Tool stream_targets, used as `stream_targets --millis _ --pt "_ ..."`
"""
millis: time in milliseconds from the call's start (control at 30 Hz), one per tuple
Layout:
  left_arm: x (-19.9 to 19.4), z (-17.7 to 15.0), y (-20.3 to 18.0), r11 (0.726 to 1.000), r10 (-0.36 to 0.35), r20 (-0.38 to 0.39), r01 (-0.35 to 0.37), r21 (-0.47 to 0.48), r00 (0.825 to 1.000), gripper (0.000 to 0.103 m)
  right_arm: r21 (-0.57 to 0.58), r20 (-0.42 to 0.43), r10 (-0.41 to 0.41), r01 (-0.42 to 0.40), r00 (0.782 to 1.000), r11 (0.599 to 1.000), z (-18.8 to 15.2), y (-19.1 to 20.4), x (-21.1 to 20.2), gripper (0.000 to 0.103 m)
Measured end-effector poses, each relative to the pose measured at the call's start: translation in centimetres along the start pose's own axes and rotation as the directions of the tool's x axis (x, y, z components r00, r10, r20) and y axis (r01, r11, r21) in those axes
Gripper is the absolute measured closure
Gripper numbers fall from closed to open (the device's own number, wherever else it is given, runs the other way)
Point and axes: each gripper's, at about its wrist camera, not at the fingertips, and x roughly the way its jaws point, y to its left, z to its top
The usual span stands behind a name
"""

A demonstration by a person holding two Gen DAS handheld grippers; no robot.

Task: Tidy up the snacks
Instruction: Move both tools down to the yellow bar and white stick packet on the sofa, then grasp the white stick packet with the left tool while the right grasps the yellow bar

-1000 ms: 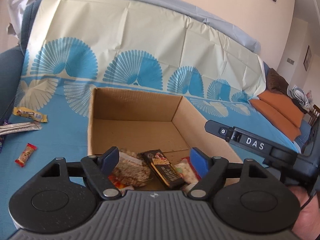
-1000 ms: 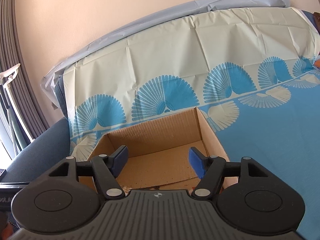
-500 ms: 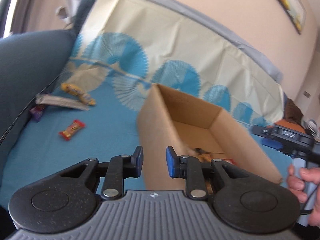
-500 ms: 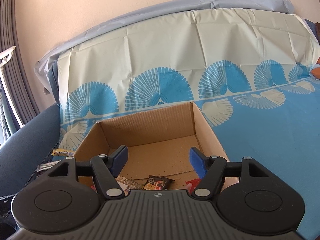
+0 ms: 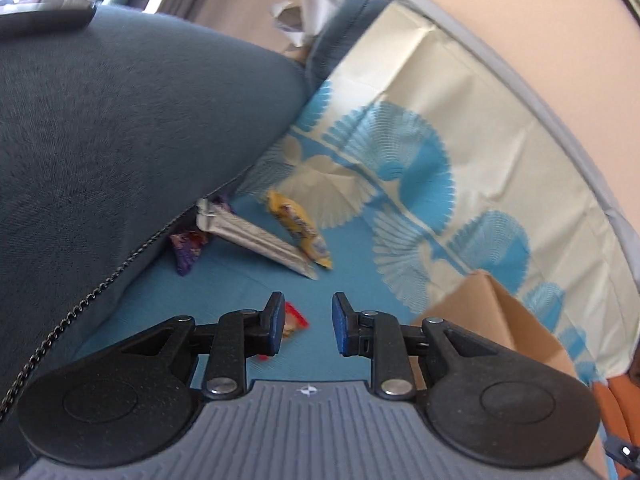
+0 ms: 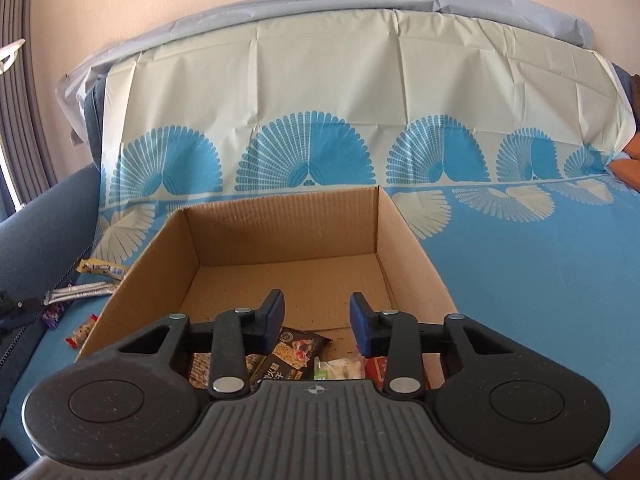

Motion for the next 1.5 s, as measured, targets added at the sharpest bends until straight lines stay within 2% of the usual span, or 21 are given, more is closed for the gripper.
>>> stream_targets --millis 133,200,267,400,467,567,667,733,867,1000,1167,1333,1500 --pt "1.7 0.4 1.5 0.994 0.019 -0.006 -0.019 -0.107 1.0 0.076 -0.023 -0.105 0.014 -0.016 0.994 1.0 1.1 0.1 1.4 0.086" --pt "2.3 0.7 2.0 0.989 0.017 0.007 -0.016 -0.148 1.0 0.076 -0.058 -0.136 -0.005 -0.003 0.991 0.998 2.4 0.8 1.9 0.087" --pt "3.2 1.1 2.4 0.981 0.021 0.01 -0.018 -0.195 1.0 0.074 -0.081 -0.154 0.023 -0.036 0.988 0.996 4.5 2.2 2.4 0.087" --pt "5.0 1.4 3.0 0.962 0.036 0.015 -0.03 -0.27 0.999 0.074 -0.213 -0.154 0.1 -0.132 0.983 0.968 9.6 7.9 4.1 0.086" --pt "5.7 1.5 3.0 0.955 0.04 0.02 -0.032 -0.295 0.999 0.07 -0.266 -0.173 0.141 -0.184 0.975 0.946 11.7 11.1 5.5 0.086" --pt "6.5 1.5 3.1 0.944 0.051 0.031 -0.038 -0.328 0.998 0.069 -0.328 -0.234 0.191 -0.262 0.953 0.908 13.9 16.2 8.6 0.086" --pt "7.2 1.7 3.4 0.931 0.067 0.041 -0.047 -0.363 0.997 0.066 -0.387 -0.314 0.212 -0.329 0.925 0.861 14.7 21.6 12.4 0.085" --pt "7.6 1.8 3.7 0.92 0.075 0.042 -0.053 -0.388 0.996 0.066 -0.443 -0.354 0.216 -0.367 0.91 0.818 14.4 25.2 14.8 0.082" --pt "8.5 2.1 3.6 0.909 0.085 0.041 -0.061 -0.412 0.996 0.066 -0.539 -0.426 0.22 -0.441 0.878 0.717 12.6 31.4 19.3 0.058" --pt "9.1 2.3 3.5 0.906 0.077 0.05 -0.049 -0.421 0.996 0.059 -0.606 -0.472 0.195 -0.477 0.86 0.637 9.8 35.2 23.5 0.052" --pt "9.7 2.5 3.6 0.898 0.109 0.045 -0.079 -0.433 0.993 0.057 -0.641 -0.506 0.172 -0.502 0.845 0.581 7.1 37.8 28.3 0.05" --pt "10.3 2.8 3.6 0.895 0.155 0.049 -0.119 -0.431 0.987 0.057 -0.626 -0.547 0.193 -0.551 0.815 0.552 6.3 39.0 31.2 0.05" --pt "10.7 3.0 3.8 0.888 0.213 0.056 -0.17 -0.426 0.975 0.06 -0.619 -0.573 0.201 -0.58 0.795 0.53 5.6 40.1 32.5 0.053"
